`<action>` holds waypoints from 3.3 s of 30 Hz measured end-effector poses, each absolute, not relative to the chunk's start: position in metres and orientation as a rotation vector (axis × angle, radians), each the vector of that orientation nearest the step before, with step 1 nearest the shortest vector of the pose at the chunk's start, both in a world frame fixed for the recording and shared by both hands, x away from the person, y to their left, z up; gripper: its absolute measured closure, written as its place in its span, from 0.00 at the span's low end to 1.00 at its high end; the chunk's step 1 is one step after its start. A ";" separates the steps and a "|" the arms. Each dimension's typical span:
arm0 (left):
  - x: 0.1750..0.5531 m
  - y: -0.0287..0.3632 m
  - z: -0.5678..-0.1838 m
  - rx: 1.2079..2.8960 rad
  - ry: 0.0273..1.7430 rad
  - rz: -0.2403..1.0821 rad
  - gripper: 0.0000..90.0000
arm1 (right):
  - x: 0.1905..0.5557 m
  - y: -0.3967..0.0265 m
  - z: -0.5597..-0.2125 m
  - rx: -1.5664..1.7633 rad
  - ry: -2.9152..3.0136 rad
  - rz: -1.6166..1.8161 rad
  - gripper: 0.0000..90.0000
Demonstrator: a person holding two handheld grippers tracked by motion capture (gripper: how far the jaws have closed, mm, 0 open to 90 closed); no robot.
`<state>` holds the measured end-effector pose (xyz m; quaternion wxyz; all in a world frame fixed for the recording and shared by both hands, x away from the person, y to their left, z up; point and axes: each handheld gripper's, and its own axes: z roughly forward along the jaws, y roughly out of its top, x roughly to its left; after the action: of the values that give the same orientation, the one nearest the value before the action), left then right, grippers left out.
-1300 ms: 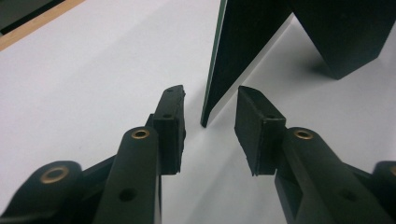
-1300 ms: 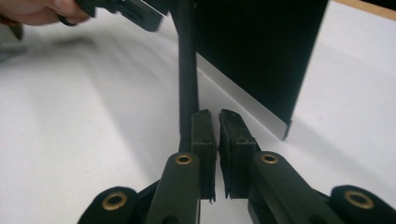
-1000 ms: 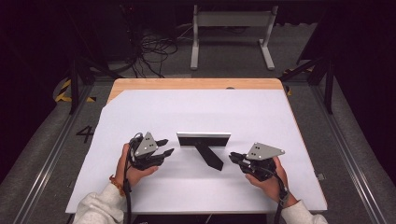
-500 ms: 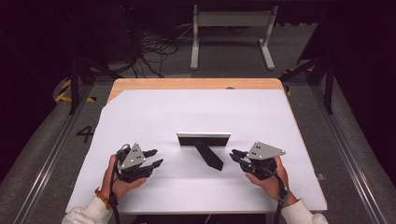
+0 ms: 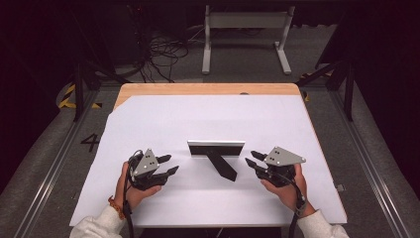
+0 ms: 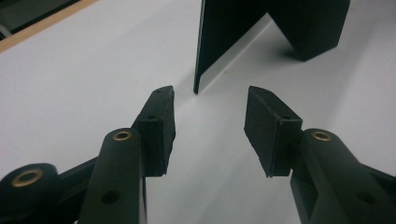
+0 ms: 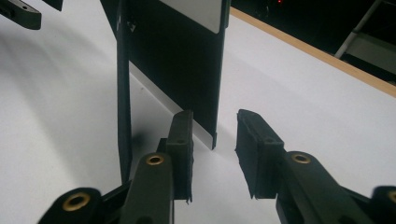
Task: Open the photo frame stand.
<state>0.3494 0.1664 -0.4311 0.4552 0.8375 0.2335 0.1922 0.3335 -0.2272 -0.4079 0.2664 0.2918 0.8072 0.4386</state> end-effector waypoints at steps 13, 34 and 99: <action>0.375 0.143 -0.416 2.009 0.544 0.459 0.51 | 0.334 -0.216 -0.395 0.787 2.136 1.232 0.73; 0.395 0.124 -0.410 1.975 0.466 0.373 0.57 | 0.339 -0.202 -0.392 0.804 2.143 1.221 0.78; 0.386 0.120 -0.405 1.994 0.432 0.386 0.78 | 0.352 -0.202 -0.392 0.843 2.094 1.232 0.88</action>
<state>0.3860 0.1199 -0.4051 0.5079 0.8273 0.1791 0.1601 0.3521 -0.2019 -0.3922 0.2810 0.3146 0.7815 0.4596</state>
